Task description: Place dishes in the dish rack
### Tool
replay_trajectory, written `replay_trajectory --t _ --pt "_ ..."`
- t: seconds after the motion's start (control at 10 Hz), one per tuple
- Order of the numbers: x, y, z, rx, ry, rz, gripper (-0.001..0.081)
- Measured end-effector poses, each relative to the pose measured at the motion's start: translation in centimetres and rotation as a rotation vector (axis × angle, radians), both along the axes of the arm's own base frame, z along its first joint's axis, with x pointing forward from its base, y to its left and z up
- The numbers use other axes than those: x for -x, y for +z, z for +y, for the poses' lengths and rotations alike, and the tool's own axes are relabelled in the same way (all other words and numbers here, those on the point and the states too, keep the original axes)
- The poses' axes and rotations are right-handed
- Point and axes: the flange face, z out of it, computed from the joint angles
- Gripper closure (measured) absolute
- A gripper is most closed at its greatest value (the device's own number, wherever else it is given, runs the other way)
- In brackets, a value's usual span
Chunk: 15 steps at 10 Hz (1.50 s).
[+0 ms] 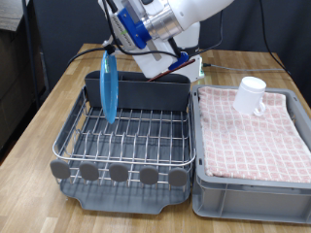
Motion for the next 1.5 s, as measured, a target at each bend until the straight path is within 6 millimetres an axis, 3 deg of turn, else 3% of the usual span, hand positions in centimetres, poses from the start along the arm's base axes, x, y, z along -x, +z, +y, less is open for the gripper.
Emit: replay_trajectory --t 0.7,1.5 --pt "-0.7 -6.5 -1.6 -0.032 0.000 -0.006 0.0791" --pt "-0.8 -7.1 -1.7 -0.051 -0.016 -0.031 0.0791"
